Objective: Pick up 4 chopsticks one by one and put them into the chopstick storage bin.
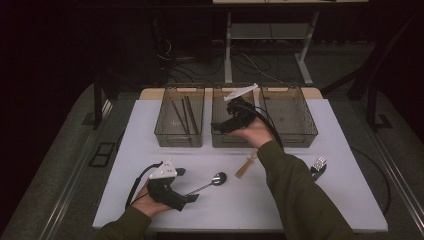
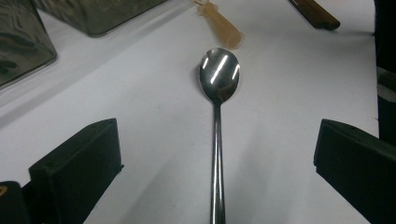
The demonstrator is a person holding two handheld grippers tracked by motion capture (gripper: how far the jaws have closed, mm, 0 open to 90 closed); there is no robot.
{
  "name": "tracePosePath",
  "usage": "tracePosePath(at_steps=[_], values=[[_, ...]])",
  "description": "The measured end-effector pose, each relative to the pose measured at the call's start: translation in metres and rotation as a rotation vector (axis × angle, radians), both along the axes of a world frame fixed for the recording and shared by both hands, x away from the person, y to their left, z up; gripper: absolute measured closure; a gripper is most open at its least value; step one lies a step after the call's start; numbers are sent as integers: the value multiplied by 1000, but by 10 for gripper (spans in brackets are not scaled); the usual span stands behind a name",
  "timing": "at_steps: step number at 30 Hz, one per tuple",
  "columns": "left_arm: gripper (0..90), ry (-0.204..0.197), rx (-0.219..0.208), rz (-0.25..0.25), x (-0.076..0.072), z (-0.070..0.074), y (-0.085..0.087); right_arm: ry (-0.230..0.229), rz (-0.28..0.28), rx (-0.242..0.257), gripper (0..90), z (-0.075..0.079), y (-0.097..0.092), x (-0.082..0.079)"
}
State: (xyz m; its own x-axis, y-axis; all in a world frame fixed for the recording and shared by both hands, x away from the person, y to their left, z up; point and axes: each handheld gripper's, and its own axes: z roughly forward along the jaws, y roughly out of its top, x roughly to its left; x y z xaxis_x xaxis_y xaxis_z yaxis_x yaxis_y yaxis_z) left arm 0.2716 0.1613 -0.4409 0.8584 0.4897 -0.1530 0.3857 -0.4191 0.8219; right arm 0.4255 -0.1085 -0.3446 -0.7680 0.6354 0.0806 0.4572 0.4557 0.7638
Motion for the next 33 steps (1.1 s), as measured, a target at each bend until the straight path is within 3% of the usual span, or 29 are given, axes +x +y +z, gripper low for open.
tracePosePath(at_steps=[8, 20, 29, 33], values=[[0, -6, 6, 10, 0, -1, 1, -28, 28, 7, 116, -3, -29, -18], [0, -11, 23, 1, 0, -1, 0, -47, -6, 48, 117, -15, -75, -47], [0, -5, 20, 17, 1, -2, 2, -8, -19, 64, 117, -35, -105, -68], [0, -9, 18, 12, 2, -1, 2, 7, -40, 100, 117, -42, -117, -77]])
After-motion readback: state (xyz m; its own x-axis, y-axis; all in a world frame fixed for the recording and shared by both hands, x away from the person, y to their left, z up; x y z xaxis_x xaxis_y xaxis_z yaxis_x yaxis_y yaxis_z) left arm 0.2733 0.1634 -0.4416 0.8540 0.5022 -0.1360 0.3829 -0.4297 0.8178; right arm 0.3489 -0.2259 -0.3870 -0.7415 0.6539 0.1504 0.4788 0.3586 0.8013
